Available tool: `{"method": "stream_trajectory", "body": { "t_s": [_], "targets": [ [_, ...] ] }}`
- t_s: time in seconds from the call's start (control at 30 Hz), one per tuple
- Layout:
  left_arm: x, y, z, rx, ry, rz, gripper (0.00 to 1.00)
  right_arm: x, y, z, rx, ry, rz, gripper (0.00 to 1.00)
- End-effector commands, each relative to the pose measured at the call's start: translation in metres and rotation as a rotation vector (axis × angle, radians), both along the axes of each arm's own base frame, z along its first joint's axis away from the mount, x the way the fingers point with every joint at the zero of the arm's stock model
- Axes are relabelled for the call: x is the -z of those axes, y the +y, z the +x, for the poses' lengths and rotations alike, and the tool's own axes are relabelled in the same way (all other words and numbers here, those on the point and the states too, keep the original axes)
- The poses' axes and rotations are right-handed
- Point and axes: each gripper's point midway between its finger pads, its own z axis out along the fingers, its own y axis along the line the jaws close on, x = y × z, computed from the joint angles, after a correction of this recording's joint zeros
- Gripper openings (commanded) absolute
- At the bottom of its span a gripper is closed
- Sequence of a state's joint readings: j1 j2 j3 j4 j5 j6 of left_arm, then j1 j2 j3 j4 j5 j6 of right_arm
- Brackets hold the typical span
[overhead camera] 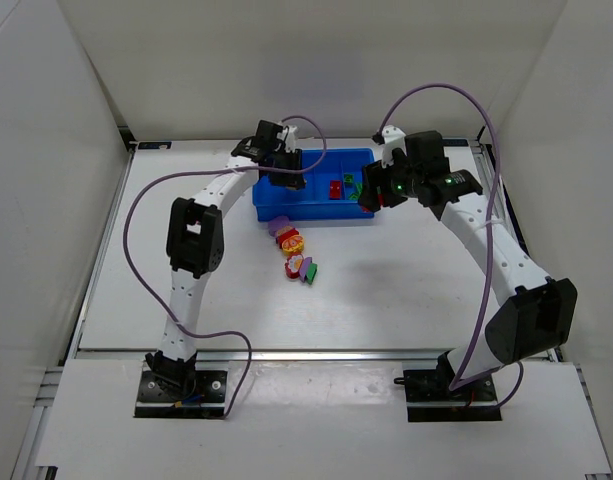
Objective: Sort the legos into containers by color
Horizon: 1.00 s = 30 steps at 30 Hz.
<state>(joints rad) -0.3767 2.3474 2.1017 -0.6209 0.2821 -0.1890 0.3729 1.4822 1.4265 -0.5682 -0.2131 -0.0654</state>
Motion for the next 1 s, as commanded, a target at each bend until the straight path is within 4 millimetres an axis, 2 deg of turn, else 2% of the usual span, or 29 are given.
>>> {"method": "stream_trajectory", "body": {
  "t_s": [0.0,0.13,0.17,0.23,0.27,0.37,0.47,0.5,0.57,0.6,0.63,0.67,0.7,0.73,0.77,0.8,0.83,0.9,0.93,0.97],
  "targets": [
    [-0.018,-0.006,0.010,0.010,-0.068,0.003,0.26,-0.026,0.008,0.005,-0.059,-0.075,0.040,0.00],
    [-0.008,-0.006,0.013,0.011,-0.062,0.015,0.43,-0.022,0.014,-0.002,-0.114,-0.081,0.054,0.00],
    [-0.009,-0.006,0.014,0.012,-0.066,0.015,0.52,-0.024,0.016,-0.005,-0.141,-0.092,0.063,0.00],
    [-0.007,-0.008,0.015,0.020,-0.067,0.014,0.59,-0.020,0.018,-0.009,-0.169,-0.097,0.067,0.00],
    [-0.009,-0.009,0.015,0.024,-0.071,0.010,0.68,-0.022,0.021,-0.012,-0.197,-0.106,0.079,0.00],
    [-0.014,-0.012,0.013,0.040,-0.073,-0.003,0.78,-0.018,0.023,-0.017,-0.249,-0.138,0.079,0.00],
    [-0.037,-0.011,0.007,0.048,-0.097,-0.028,0.79,-0.012,0.024,-0.022,-0.304,-0.193,0.079,0.00],
    [-0.060,-0.012,0.006,0.049,-0.129,-0.056,0.79,-0.014,0.025,-0.024,-0.332,-0.251,0.072,0.00],
    [-0.079,-0.014,-0.004,0.058,-0.111,-0.131,0.77,-0.019,0.027,-0.024,-0.365,-0.330,0.077,0.00],
    [-0.109,-0.012,-0.009,0.067,-0.148,-0.172,0.75,-0.012,0.026,-0.029,-0.393,-0.348,0.064,0.00],
    [-0.118,-0.014,-0.016,0.086,-0.140,-0.204,0.73,-0.014,0.026,-0.030,-0.405,-0.372,0.064,0.00],
    [-0.131,-0.019,-0.028,0.134,-0.122,-0.262,0.72,-0.010,0.028,-0.032,-0.422,-0.381,0.066,0.00],
    [-0.157,-0.019,-0.039,0.159,-0.147,-0.302,0.70,-0.011,0.028,-0.032,-0.436,-0.398,0.059,0.00],
    [-0.160,-0.016,-0.046,0.178,-0.130,-0.330,0.70,-0.011,0.028,-0.032,-0.444,-0.405,0.057,0.00],
    [-0.171,-0.019,-0.062,0.237,-0.106,-0.391,0.69,-0.012,0.030,-0.031,-0.451,-0.416,0.058,0.00],
    [-0.192,-0.018,-0.075,0.255,-0.105,-0.440,0.68,-0.013,0.031,-0.032,-0.462,-0.423,0.062,0.00],
    [-0.187,-0.015,-0.084,0.275,-0.071,-0.480,0.68,-0.013,0.032,-0.030,-0.469,-0.437,0.059,0.00],
    [-0.209,-0.016,-0.115,0.342,-0.009,-0.591,0.68,-0.018,0.035,-0.029,-0.487,-0.471,0.066,0.00],
    [-0.200,-0.017,-0.124,0.366,0.017,-0.629,0.68,-0.018,0.036,-0.028,-0.499,-0.488,0.061,0.00],
    [-0.211,-0.015,-0.137,0.390,0.019,-0.662,0.68,-0.020,0.037,-0.026,-0.509,-0.509,0.059,0.00]
  ]
}}
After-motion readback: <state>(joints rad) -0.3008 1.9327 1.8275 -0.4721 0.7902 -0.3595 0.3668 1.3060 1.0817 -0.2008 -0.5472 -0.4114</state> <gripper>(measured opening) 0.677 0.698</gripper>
